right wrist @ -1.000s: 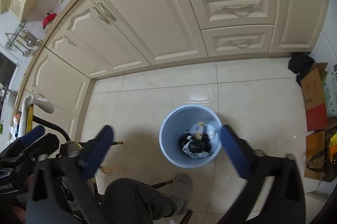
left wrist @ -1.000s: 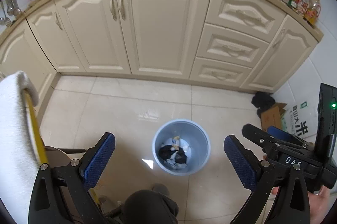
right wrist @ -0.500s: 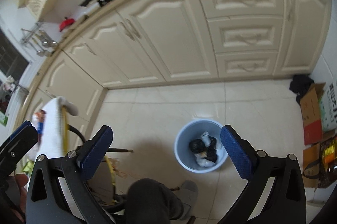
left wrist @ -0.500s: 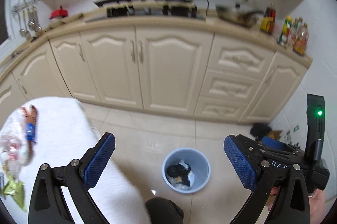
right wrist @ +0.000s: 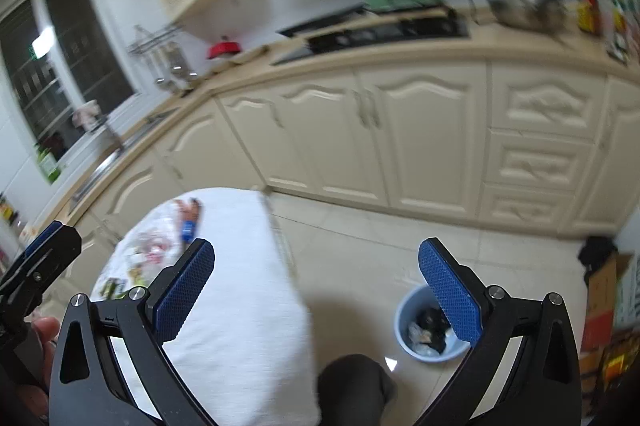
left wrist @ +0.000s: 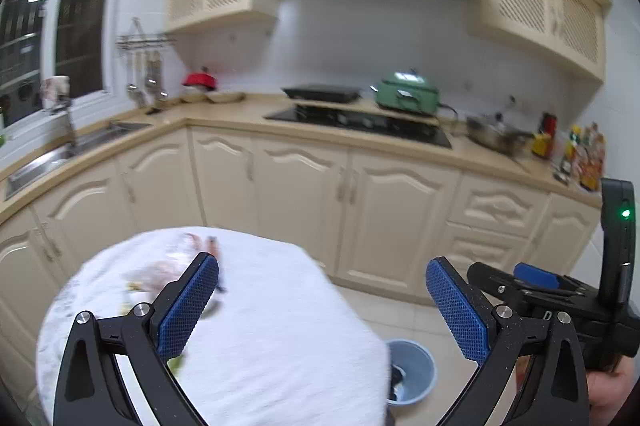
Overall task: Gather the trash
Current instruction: 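Swing both tools back over the table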
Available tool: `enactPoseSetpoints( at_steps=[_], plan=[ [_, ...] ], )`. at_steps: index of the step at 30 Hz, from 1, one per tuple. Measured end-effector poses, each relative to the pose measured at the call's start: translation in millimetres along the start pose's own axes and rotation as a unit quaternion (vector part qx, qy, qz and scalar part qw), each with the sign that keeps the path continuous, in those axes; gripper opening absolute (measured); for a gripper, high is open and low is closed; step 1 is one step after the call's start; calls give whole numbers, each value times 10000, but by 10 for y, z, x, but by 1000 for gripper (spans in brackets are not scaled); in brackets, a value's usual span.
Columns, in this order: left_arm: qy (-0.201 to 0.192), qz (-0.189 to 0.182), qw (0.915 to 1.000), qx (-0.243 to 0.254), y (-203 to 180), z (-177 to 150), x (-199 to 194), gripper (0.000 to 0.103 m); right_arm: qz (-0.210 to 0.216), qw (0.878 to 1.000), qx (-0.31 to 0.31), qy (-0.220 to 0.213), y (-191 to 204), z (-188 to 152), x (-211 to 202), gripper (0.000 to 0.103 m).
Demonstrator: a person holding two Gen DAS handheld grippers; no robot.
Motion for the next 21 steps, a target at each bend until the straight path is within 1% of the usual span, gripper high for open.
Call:
enactPoseSetpoints(
  at_steps=[6, 12, 17, 21],
  plan=[
    [-248, 494, 9984, -153, 307, -248, -931, 102, 446, 9975, -509, -188, 796, -100, -250, 103],
    [-399, 1149, 9922, -259, 484, -497, -1765, 102, 769, 9929, -865, -281, 1381, -319, -443, 103],
    [-437, 1597, 9856, -338, 519, -739, -2299, 102, 912, 9871, -1263, -373, 1828, -526, -571, 103],
    [-382, 1785, 9819, -511, 540, -858, -2455, 102, 1038, 9813, -1556, -464, 2113, -674, -636, 103]
  ],
)
Point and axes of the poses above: each gripper's, at about its wrist camera, not at the fingertips, and x roughly the way its jaws point, y to its left, z to its top, the point moved 9 cm from there along x, roughly the way its jaws point, and after that the axes turned 11 degrees about x, right-handed, at the moved point
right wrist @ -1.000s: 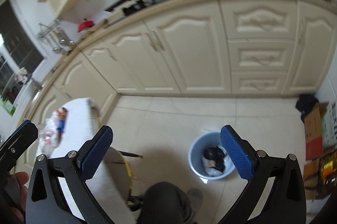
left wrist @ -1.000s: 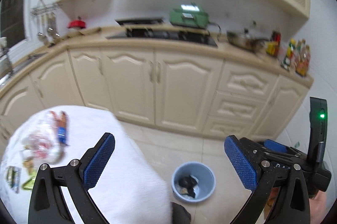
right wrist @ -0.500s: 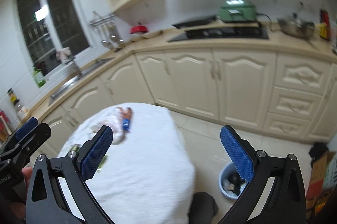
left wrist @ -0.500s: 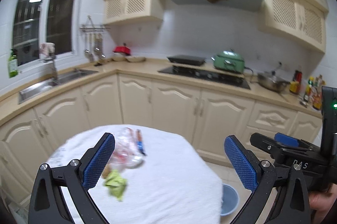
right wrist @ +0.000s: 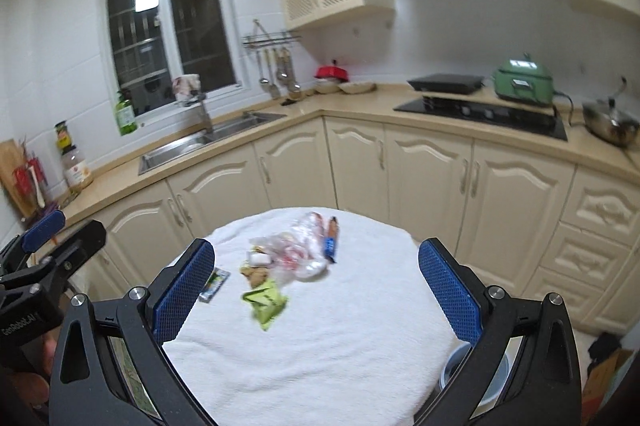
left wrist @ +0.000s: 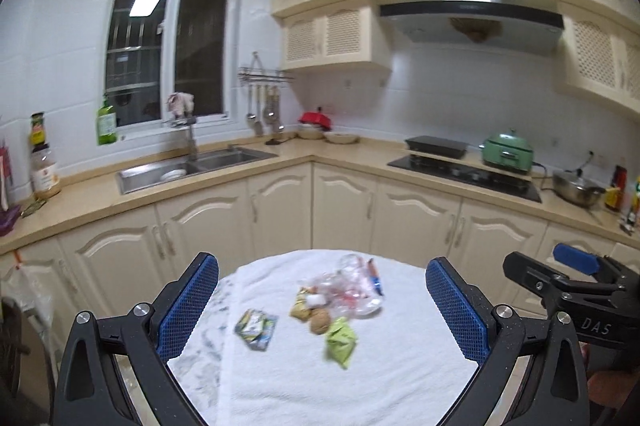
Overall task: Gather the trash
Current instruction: 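Swing both tools back over the table, then grasp the juice carton with the left gripper while the right grasps the green wrapper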
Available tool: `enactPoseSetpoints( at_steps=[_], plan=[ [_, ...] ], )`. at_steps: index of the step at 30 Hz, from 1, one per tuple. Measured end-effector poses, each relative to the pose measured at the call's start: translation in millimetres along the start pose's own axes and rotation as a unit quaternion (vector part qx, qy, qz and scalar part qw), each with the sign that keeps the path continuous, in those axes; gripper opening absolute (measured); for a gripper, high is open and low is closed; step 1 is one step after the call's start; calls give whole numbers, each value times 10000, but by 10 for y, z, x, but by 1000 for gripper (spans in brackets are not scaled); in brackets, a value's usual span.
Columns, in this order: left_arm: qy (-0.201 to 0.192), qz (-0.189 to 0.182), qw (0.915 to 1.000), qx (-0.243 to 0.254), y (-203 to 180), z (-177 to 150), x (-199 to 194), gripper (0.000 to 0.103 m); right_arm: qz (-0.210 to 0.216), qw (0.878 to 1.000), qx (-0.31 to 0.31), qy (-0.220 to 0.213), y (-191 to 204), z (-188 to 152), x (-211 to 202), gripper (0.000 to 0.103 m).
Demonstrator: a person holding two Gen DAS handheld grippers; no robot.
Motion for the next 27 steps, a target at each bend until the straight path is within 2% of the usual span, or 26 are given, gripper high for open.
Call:
enactPoseSetpoints(
  at_steps=[6, 12, 20, 27],
  plan=[
    [252, 192, 9993, -199, 91, -142, -43, 102, 140, 9992, -373, 87, 355, -138, 56, 103],
    [467, 306, 9978, -352, 243, -112, 109, 102, 248, 9972, -642, 281, 580, -284, 202, 103],
    [667, 328, 9961, -478, 638, -51, 495, 102, 319, 9949, -810, 505, 740, -407, 449, 103],
    [1070, 272, 9923, -566, 812, -170, 1027, 102, 214, 9906, -839, 1061, 693, -718, 943, 103]
  ],
)
Point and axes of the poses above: each gripper's, at about its wrist camera, not at the fingertips, and x roughly the way its jaws point, y to its left, z to its top, the point moved 9 cm from there along x, roughly the way its jaws point, and after that the axes turned 11 degrees about x, right-handed, at the moved point
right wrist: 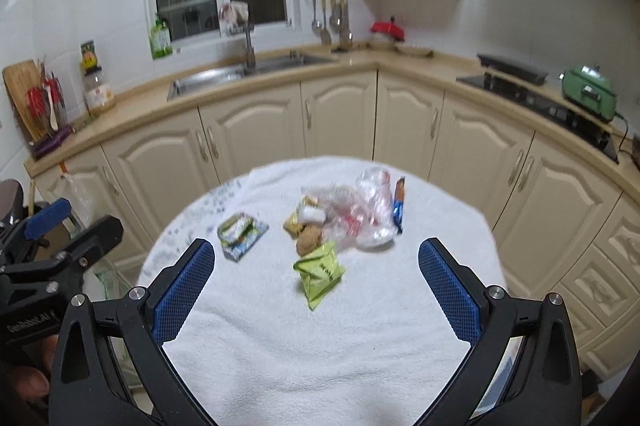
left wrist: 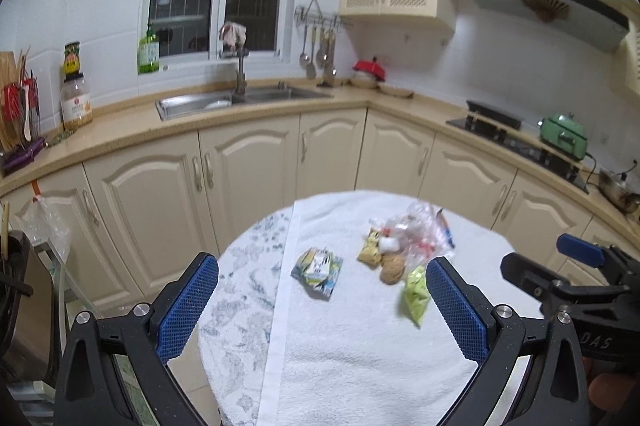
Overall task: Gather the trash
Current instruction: 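Grasp the juice carton with the left gripper while the right grasps the green wrapper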
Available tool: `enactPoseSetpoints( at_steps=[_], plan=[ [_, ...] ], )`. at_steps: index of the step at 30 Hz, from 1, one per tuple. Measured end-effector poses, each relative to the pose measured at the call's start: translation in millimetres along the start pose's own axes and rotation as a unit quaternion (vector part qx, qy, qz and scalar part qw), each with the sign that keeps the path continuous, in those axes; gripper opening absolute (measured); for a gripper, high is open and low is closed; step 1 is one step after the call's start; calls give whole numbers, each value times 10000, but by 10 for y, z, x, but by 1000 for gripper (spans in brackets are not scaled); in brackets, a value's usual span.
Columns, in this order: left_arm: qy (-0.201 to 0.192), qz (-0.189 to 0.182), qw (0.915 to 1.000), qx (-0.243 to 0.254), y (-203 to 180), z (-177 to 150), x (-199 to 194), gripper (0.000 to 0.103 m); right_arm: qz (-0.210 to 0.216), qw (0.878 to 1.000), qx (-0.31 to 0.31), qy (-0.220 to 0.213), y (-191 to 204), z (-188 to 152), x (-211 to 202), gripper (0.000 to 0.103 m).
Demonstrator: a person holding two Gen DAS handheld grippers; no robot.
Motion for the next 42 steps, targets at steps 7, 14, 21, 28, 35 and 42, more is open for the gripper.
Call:
enactPoseSetpoints(
  at_steps=[7, 14, 21, 28, 35, 42],
  plan=[
    [424, -12, 9991, 17, 72, 38, 666, 102, 25, 9983, 68, 582, -41, -246, 599, 103],
    [885, -50, 9961, -27, 142, 93, 1370, 102, -57, 9930, 223, 1161, -160, -486, 1205, 103],
    [1157, -61, 9933, -40, 149, 173, 1962, 102, -131, 9881, 311, 1501, -265, -613, 1620, 94],
    [1396, -112, 9901, -4, 84, 151, 2536, 102, -114, 9838, 222, 1776, -279, -724, 1902, 61],
    [1648, -101, 9862, 123, 42, 101, 3101, 102, 17, 9832, 74, 1821, -275, -749, 1961, 41],
    [1819, -14, 9821, 491, -52, 107, 3653, 100, 81, 9840, 222, 1769, -351, -664, 1919, 41]
  ],
)
Point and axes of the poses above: each gripper's, at about its wrist camera, not at the fingertips, and x roughly the way its jaws point, y to its left, z to its top, the point moved 9 cm from there along x, roughly the way its jaws point, and after that the axes turned 11 degrees about x, right-handed, at the moved point
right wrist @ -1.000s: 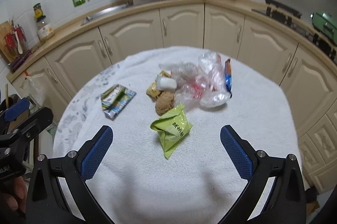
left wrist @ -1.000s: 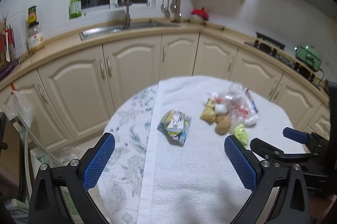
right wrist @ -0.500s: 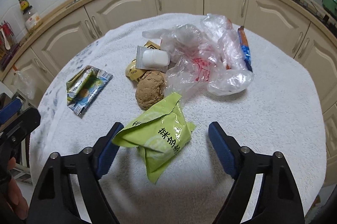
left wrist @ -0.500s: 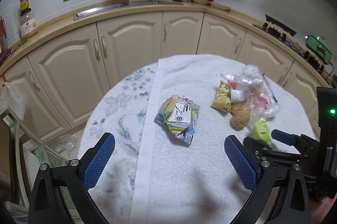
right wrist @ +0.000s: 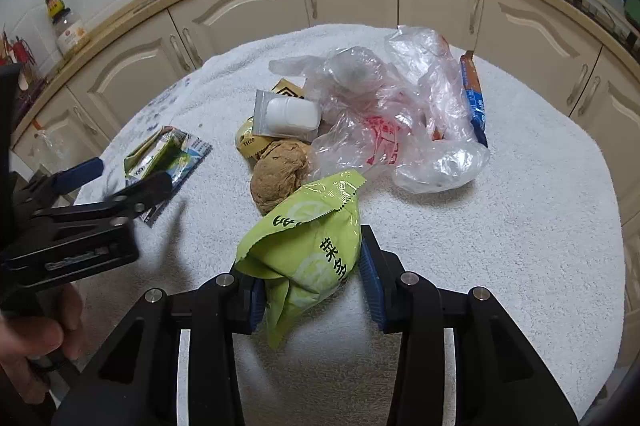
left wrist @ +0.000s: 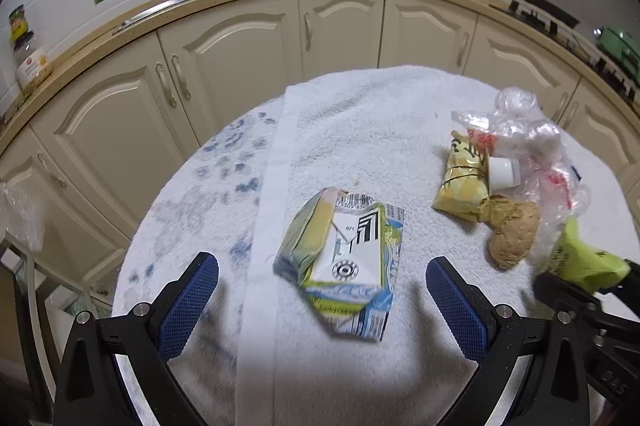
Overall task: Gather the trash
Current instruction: 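Grasp the juice carton with the left gripper while the right grasps the green wrapper, then lift the carton and green wrapper and carry both toward the blue bin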
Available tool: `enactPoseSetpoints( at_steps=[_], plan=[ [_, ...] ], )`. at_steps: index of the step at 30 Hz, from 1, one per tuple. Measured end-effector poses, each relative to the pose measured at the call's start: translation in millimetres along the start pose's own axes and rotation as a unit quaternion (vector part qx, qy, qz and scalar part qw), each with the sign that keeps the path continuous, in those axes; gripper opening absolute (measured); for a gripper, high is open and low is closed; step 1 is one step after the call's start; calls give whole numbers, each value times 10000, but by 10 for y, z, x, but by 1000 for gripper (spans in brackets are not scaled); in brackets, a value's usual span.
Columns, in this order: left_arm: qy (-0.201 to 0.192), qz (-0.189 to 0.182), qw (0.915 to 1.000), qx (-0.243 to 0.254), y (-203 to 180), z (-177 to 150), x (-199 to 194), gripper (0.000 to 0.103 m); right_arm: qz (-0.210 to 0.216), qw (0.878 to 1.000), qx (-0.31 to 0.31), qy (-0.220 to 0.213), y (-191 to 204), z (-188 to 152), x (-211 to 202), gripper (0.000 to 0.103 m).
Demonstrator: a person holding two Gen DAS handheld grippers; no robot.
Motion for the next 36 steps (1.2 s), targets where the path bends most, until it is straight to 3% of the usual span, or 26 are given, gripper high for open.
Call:
enactPoseSetpoints(
  at_steps=[3, 4, 11, 23, 27, 36],
  plan=[
    [211, -240, 9993, 200, -152, -32, 201, 67, 21, 10000, 10, -10, 0, 4, -23, 41],
    [106, -294, 9994, 162, -153, -4, 208, 65, 35, 10000, 15, -15, -2, 3, -37, 41],
    [59, -591, 9982, 92, -157, -52, 251, 64, 93, 9999, 86, -109, -51, -13, -172, 41],
    [-446, -691, 9966, 88, -289, -174, -233, 64, 193, 9983, 276, -482, -209, -39, -660, 40],
    [-549, -750, 9956, 143, -404, -285, -448, 64, 175, 9974, 337, -615, -279, -74, -832, 41],
    [-1150, -879, 9888, 354, -695, -289, -1399, 64, 109, 9931, 521, -1046, -521, -90, -1328, 41]
  ],
)
Point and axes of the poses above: each gripper's, at about its wrist camera, not at the fingertips, and x roughly the way its jaws point, y to its left, z to its top, the point moved 9 cm from there along x, roughly the way its jaws point, and after that the axes turned 11 degrees about x, right-handed, at the moved point
